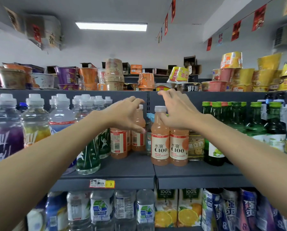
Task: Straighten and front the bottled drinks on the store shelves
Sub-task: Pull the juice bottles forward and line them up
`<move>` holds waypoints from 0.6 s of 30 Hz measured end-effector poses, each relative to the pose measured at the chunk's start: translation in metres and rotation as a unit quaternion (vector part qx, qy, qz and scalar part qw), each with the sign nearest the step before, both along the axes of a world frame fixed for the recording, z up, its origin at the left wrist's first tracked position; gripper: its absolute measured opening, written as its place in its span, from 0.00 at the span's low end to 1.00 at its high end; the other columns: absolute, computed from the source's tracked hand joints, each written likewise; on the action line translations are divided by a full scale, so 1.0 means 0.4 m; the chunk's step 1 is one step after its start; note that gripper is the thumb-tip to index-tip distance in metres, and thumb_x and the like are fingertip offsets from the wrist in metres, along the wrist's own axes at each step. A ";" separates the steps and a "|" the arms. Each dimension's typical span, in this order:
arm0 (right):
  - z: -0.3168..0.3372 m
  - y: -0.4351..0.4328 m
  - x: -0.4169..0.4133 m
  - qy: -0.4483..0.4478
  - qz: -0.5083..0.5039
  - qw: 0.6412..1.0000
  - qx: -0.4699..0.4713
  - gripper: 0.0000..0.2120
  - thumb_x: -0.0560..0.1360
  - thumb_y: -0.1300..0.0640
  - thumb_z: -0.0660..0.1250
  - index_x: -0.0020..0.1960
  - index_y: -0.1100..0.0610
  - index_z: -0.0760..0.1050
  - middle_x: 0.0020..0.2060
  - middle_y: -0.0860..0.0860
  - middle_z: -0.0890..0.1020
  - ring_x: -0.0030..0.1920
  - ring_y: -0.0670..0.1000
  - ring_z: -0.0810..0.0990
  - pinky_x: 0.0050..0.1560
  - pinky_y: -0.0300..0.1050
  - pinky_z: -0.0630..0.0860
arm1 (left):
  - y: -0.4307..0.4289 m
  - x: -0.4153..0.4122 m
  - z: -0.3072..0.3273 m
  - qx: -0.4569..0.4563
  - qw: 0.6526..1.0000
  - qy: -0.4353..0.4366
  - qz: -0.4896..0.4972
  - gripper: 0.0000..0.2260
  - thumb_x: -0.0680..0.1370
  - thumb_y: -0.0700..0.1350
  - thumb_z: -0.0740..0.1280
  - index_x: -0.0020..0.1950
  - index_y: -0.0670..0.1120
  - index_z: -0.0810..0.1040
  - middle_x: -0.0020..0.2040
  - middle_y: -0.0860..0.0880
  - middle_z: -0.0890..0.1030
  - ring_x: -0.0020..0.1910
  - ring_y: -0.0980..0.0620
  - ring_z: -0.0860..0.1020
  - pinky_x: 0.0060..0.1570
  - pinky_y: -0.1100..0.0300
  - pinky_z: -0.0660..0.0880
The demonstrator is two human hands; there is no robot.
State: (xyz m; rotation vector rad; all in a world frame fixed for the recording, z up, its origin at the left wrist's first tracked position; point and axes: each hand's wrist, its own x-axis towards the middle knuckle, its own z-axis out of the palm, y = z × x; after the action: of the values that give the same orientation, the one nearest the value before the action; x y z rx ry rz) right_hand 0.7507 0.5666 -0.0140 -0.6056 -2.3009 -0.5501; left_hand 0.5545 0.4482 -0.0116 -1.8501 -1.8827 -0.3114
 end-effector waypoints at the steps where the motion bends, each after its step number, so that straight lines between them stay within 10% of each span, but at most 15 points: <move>1: 0.000 -0.006 -0.015 0.004 0.005 1.000 0.001 0.33 0.76 0.49 0.64 0.77 0.56 0.59 0.69 0.58 0.70 0.67 0.59 0.69 0.66 0.57 0.67 | -0.008 -0.014 0.005 0.009 0.999 0.040 0.014 0.48 0.65 0.69 0.75 0.77 0.49 0.60 0.69 0.48 0.70 0.68 0.46 0.69 0.68 0.50 0.68; 7: 0.004 -0.025 -0.103 0.007 0.027 0.999 0.041 0.27 0.77 0.52 0.62 0.75 0.56 0.65 0.66 0.56 0.73 0.66 0.57 0.70 0.66 0.54 0.67 | -0.012 -0.075 0.055 -0.030 0.967 0.206 0.149 0.40 0.68 0.65 0.75 0.74 0.50 0.67 0.69 0.46 0.71 0.68 0.44 0.69 0.70 0.46 0.66; 18: 0.045 0.001 -0.290 -0.144 -0.125 0.980 0.059 0.26 0.76 0.49 0.70 0.71 0.53 0.69 0.63 0.54 0.76 0.64 0.57 0.73 0.64 0.54 0.68 | 0.054 -0.112 0.141 -0.151 0.964 0.132 0.176 0.26 0.75 0.52 0.75 0.71 0.47 0.74 0.61 0.48 0.78 0.59 0.47 0.78 0.59 0.52 0.77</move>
State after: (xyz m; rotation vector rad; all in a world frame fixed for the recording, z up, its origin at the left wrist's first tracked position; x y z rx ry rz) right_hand 0.6346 0.5670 0.0040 -0.8089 -2.4513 -0.9401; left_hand 0.5097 0.4697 0.0449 -1.5910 -2.1000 0.3449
